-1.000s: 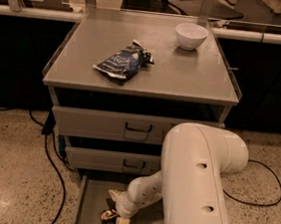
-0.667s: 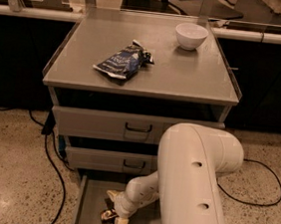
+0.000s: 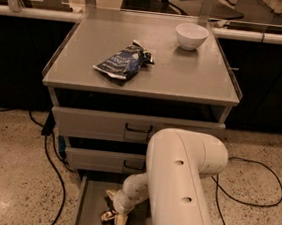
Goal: Pick orange can from bottom drawer and place on counter
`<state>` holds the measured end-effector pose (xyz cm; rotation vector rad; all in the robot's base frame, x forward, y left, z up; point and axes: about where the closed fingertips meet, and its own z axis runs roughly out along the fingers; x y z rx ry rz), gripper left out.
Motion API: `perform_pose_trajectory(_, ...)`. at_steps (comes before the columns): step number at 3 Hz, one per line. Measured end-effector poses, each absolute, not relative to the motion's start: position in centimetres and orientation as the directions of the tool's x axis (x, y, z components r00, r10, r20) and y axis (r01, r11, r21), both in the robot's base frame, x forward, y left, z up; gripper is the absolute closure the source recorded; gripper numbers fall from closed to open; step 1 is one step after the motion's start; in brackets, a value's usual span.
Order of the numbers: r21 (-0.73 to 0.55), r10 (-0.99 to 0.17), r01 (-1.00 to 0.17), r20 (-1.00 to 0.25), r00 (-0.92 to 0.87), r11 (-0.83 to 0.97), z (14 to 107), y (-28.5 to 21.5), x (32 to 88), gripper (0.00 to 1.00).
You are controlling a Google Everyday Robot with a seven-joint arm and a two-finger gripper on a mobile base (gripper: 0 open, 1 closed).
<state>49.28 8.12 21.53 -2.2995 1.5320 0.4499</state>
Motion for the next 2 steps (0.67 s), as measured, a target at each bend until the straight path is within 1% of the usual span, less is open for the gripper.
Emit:
perform_pose_trajectory(1, -0.089, -0.821, -0.918, -0.421, 0.387, -0.387, 20.6, 7.2, 49.7, 0.0)
perform_pose_trajectory(2, -0.064, -0.82, -0.894, -0.374, 0.433, -0.443, 18.3, 6.0, 51.3, 0.0)
